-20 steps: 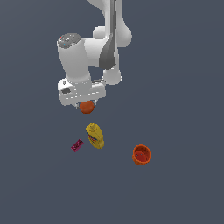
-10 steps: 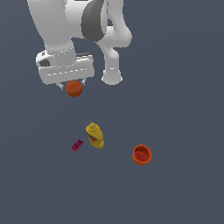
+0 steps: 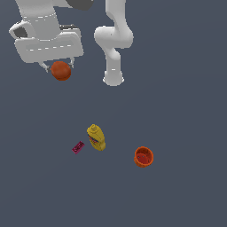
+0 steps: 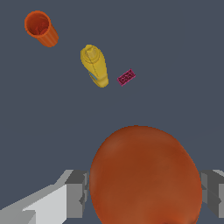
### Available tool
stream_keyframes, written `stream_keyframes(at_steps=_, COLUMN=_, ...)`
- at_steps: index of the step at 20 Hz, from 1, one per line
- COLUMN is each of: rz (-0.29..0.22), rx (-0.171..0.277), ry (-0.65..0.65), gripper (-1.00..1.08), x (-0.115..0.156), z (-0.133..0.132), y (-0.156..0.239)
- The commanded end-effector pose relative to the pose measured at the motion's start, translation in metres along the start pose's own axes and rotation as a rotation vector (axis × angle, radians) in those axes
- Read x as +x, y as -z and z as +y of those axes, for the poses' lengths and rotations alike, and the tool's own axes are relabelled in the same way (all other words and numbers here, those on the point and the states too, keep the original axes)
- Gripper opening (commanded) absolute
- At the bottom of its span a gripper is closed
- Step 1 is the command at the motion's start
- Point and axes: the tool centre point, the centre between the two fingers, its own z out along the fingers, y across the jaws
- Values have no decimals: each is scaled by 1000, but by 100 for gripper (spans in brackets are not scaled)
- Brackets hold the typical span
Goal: Pick up a designated object from a clutter of objects.
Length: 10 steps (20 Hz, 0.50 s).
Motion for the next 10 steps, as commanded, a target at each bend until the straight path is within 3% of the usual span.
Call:
stream_keyframes(at_steps=1, rz=0, rx=-1, ry=1, gripper=-100, x=-4, z=5, y=15)
stream_keyframes(at_steps=10, rz=-1, rx=-1, ry=2, gripper=-100, x=-10, z=14, y=35)
